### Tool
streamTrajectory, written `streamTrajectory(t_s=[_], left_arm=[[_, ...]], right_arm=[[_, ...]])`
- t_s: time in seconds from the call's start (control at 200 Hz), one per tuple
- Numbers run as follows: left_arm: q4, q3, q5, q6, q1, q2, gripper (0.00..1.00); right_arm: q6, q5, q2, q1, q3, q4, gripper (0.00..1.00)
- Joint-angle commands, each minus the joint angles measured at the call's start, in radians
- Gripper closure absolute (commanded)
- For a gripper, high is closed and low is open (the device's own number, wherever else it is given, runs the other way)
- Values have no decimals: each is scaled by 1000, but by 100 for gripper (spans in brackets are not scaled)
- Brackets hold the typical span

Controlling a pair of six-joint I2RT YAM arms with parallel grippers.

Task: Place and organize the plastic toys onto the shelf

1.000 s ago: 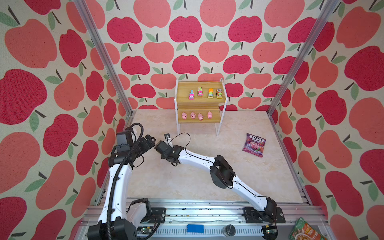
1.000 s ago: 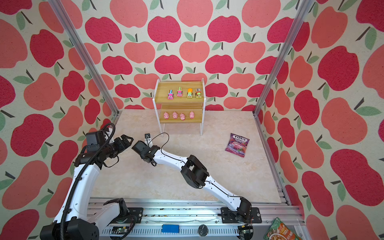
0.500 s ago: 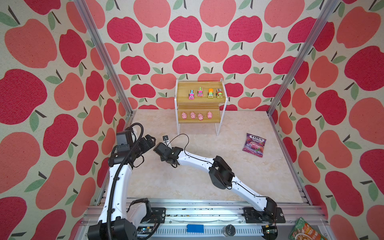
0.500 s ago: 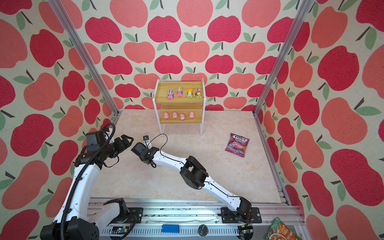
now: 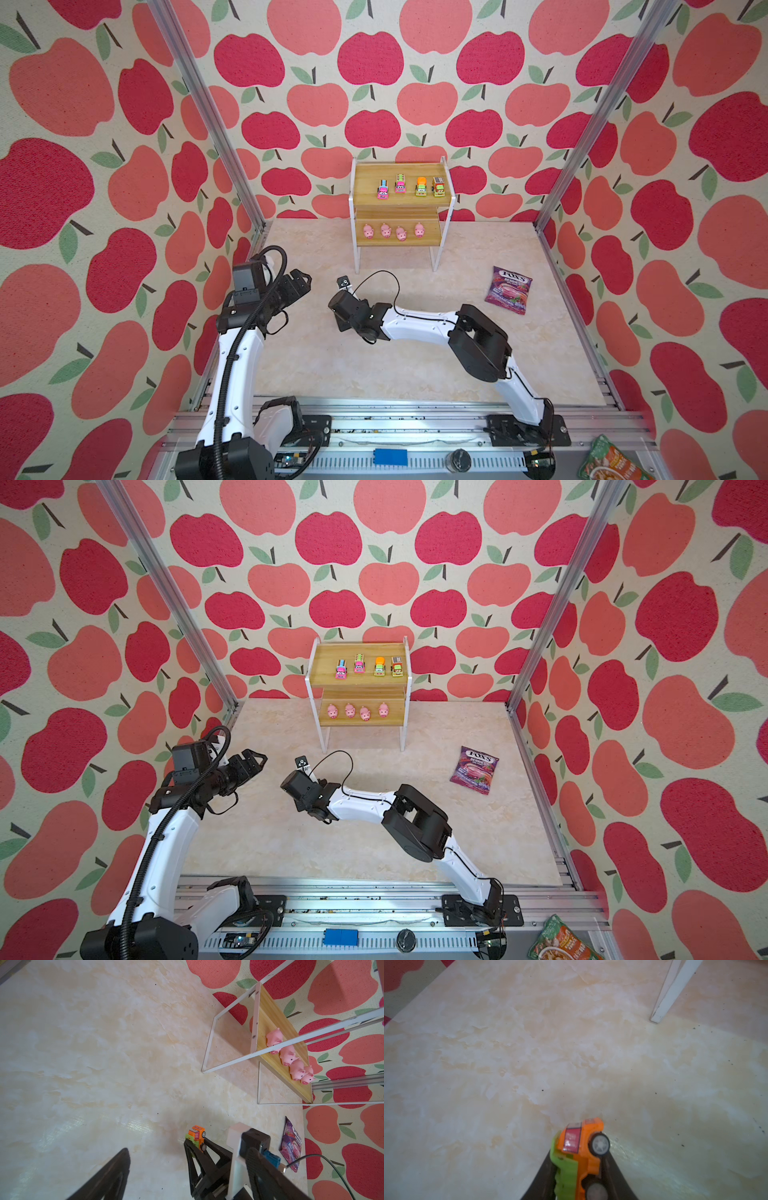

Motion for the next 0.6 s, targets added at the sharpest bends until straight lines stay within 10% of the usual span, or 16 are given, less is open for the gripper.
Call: streamTrajectory(t_s=[0.0,0.31,0.595], left_arm=[[25,-16,22,-16,7,-5,10],[36,-16,36,-19,-9,2,11],[34,-14,27,-15,-32,4,11]], right_arm=[[25,-154,-155,-73,-223,210,70],[223,-411,-568,-287,-826,449,67],[386,-674,-707,-524,-1023,539,64]])
